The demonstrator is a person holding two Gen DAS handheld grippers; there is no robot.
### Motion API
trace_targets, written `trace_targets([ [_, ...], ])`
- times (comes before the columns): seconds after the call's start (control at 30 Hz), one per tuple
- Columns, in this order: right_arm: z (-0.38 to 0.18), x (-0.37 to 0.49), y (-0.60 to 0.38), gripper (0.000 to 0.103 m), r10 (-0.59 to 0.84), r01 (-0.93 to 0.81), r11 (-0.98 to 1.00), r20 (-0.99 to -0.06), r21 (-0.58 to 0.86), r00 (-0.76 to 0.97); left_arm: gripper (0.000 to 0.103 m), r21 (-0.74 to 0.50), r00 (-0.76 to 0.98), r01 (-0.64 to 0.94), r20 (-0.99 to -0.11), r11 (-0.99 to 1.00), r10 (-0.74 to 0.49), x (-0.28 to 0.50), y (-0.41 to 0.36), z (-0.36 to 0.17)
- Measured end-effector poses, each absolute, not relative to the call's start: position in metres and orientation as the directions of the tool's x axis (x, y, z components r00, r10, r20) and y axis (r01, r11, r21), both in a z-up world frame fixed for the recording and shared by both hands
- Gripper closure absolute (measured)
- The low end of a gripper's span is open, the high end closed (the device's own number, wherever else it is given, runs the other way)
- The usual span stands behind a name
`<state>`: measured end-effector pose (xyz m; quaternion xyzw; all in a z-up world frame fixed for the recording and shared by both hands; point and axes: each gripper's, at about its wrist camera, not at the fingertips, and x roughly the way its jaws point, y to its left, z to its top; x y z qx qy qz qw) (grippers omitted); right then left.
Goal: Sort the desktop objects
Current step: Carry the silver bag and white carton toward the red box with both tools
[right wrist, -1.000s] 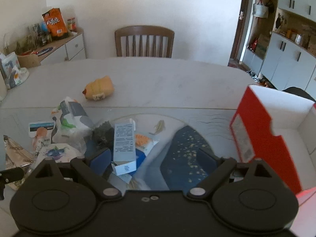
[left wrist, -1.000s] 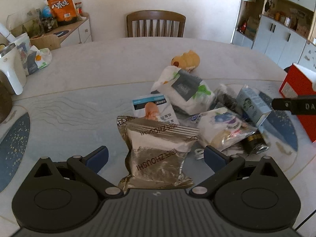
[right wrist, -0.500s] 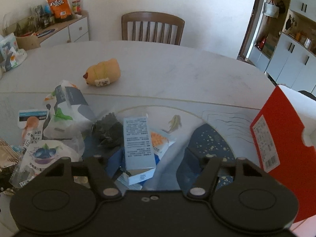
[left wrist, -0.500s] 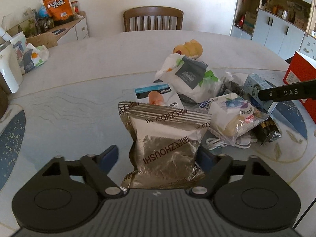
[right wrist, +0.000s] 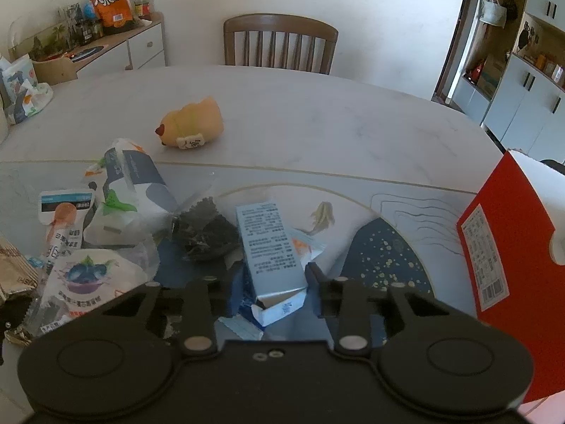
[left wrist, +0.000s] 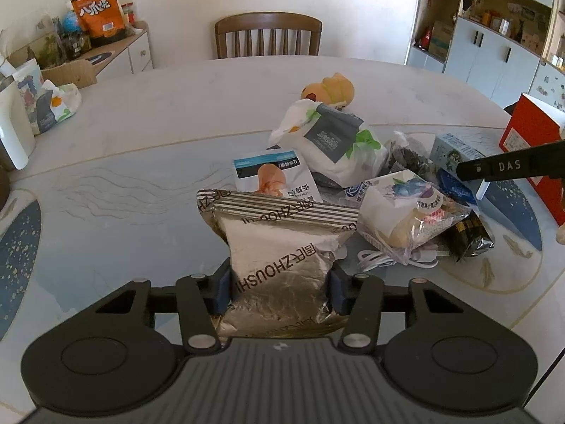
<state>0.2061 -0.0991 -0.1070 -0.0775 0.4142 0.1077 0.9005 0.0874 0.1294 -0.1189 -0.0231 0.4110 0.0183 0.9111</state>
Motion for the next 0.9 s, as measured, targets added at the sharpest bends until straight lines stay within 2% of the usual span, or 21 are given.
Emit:
trace_targets([
  [0.13,-0.102,0.203,-0.101,0.071,0.131,-0.254,0.966,-0.758,-0.047,0.639,0.057,-0.024,0.656,-0.067,-0.754,0.997,0.026,0.084,0.130,-0.117],
  [0.9,-0.074,0.164,-0.130,0.076,0.126,-0.194,0.981,-0.721,-0.012,0.682,0.057,-0.085,0.683,-0.076,-0.731,0.993,-0.010,0.058,0.121,-0.074],
])
